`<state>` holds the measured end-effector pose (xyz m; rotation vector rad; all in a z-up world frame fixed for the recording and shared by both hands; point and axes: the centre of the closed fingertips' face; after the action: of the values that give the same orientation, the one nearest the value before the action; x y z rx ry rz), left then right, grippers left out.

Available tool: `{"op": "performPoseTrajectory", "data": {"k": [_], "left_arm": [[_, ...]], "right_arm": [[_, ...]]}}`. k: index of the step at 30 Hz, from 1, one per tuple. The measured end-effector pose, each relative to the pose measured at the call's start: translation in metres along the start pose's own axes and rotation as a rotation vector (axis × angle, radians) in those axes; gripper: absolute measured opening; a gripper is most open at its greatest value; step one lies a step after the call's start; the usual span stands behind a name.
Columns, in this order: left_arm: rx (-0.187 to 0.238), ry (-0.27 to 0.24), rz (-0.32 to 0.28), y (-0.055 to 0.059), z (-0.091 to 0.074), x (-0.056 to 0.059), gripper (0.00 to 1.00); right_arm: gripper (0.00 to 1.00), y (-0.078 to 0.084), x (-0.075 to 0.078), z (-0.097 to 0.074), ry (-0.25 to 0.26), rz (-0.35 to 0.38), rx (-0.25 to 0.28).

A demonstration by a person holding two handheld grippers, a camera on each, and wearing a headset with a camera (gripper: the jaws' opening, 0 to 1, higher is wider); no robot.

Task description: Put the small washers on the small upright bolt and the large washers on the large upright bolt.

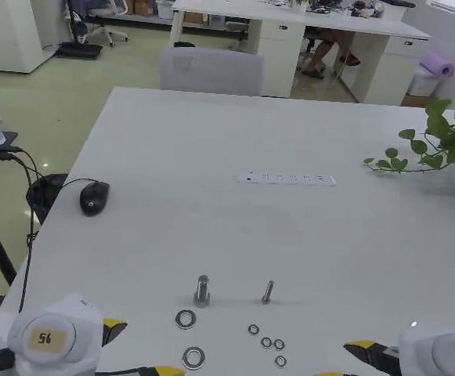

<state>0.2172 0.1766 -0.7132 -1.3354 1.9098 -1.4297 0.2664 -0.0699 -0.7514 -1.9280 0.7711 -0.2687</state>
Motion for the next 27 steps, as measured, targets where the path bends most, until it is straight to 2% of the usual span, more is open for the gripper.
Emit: {"op": "performPoseTrajectory", "data": {"k": [2, 6, 10, 12, 15, 18, 20, 23, 27], "left_arm": [[0.004, 0.002, -0.006, 0.000, 0.002, 0.001, 0.70], [-0.014, 0.019, 0.016, 0.002, 0.005, 0.007, 0.70], [-0.009, 0.013, 0.008, 0.000, 0.005, 0.007, 0.70], [-0.003, 0.007, 0.004, -0.001, 0.005, 0.007, 0.70], [0.002, -0.003, -0.004, -0.002, 0.004, 0.007, 0.70], [-0.004, -0.004, -0.003, 0.000, 0.003, 0.007, 0.69], [-0.005, -0.005, -0.007, 0.001, 0.002, 0.007, 0.69], [-0.006, -0.009, -0.010, 0.001, 0.001, 0.008, 0.69], [-0.009, -0.008, -0.002, 0.001, 0.002, 0.008, 0.69]], "right_arm": [[0.48, -0.003, 0.001, 0.004, -0.010, -0.023, -0.003], [0.44, -0.007, 0.000, 0.018, -0.050, -0.049, -0.019], [0.37, -0.006, -0.005, 0.030, -0.094, -0.087, -0.056], [0.34, -0.003, -0.011, 0.037, -0.140, -0.113, -0.080], [0.32, 0.006, -0.012, 0.047, -0.179, -0.182, -0.151], [0.32, 0.012, -0.011, 0.055, -0.199, -0.233, -0.198], [0.32, 0.012, -0.012, 0.060, -0.209, -0.245, -0.210], [0.30, 0.016, -0.014, 0.064, -0.247, -0.281, -0.249], [0.27, 0.025, -0.017, 0.068, -0.316, -0.379, -0.318]]}}
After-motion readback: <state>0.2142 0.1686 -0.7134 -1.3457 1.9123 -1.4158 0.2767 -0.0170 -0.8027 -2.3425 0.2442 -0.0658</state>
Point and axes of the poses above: the centre of the closed fingertips' face, and the gripper's own axes: z roughly forward along the fingers, x roughly to its right, y roughly out of its underside, and after that the axes turned 13 degrees about x, right-handed
